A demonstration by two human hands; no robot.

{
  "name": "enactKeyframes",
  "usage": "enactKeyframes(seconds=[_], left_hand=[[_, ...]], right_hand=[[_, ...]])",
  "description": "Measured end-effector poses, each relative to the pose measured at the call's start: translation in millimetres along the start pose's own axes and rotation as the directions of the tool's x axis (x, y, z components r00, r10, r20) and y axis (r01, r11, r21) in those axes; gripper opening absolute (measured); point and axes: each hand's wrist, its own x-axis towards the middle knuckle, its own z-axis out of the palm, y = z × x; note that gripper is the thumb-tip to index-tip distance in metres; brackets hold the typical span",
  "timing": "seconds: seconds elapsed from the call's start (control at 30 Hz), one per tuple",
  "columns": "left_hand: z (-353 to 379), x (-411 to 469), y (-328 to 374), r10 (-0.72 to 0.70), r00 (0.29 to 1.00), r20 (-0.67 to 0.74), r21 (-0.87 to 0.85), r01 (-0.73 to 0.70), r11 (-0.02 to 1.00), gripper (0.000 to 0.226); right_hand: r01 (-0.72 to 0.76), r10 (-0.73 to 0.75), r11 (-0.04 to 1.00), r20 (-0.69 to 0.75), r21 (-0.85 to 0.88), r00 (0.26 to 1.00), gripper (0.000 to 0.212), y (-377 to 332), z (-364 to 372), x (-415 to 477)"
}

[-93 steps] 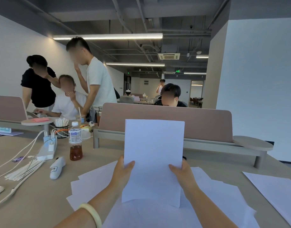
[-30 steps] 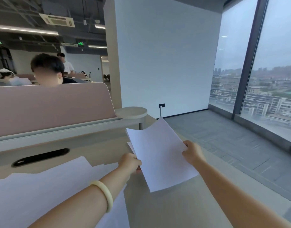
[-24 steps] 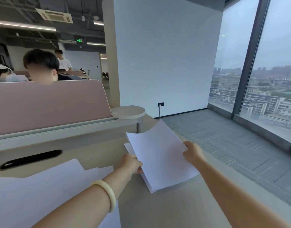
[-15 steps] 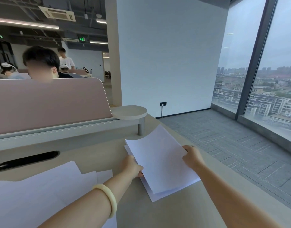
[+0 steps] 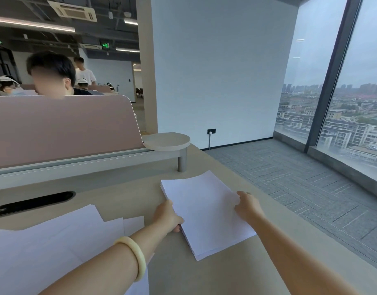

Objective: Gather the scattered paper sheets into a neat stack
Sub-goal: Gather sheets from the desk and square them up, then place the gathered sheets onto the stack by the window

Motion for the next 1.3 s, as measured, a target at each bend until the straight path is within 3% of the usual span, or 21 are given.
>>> enactKeyframes(seconds=[0.13, 0.23, 0.3, 0.5, 0.83, 0.93, 1.3], left_hand=[[-4.4, -3.4, 0.1, 0.058, 0.996, -0.073, 0.259, -0.037, 0.965, 0.049], [-4.5, -7.0, 0.3, 0.065, 0.987, -0.146, 0.426, 0.003, 0.905, 0.049], [-0.5, -9.6, 0.8, 0.025, 0.992, -0.121, 0.444, 0.032, 0.895, 0.045], [10.8, -16.2, 3.9, -0.025, 1.000, 0.009, 0.241, 0.022, 0.970, 0.056], [1.6, -19.5, 0.0, -0.004, 1.000, 0.017, 0.070, 0.003, 0.998, 0.052], [-6.4, -21.3, -2.6, 0.035, 0.999, 0.020, 0.008, -0.035, 0.999, 0.073], [-89.7, -88.0, -3.7, 0.291, 0.926, -0.239, -0.111, -0.324, 0.940, 0.065]], right_hand=[[-0.040, 0.042, 0.997, 0.019, -0.073, 0.999, 0.060, -0.3, -2.2, -3.8], [-0.053, 0.051, 0.998, 0.046, 0.045, 0.998, 0.064, 3.4, -1.0, -4.2], [-0.050, 0.045, 0.991, 0.047, 0.128, 0.998, 0.065, 5.0, -1.9, -4.3], [-0.043, 0.025, 0.972, 0.082, 0.233, 0.996, 0.065, 2.6, -3.2, -8.2], [0.036, -0.054, 0.981, 0.086, 0.193, 0.995, 0.071, -3.1, -9.2, -20.8], [0.067, -0.081, 0.981, 0.067, 0.182, 0.995, 0.070, -10.1, -17.2, -28.8], [0.306, -0.317, 0.907, -0.011, 0.289, 0.948, 0.061, -99.7, -46.0, -113.4]])
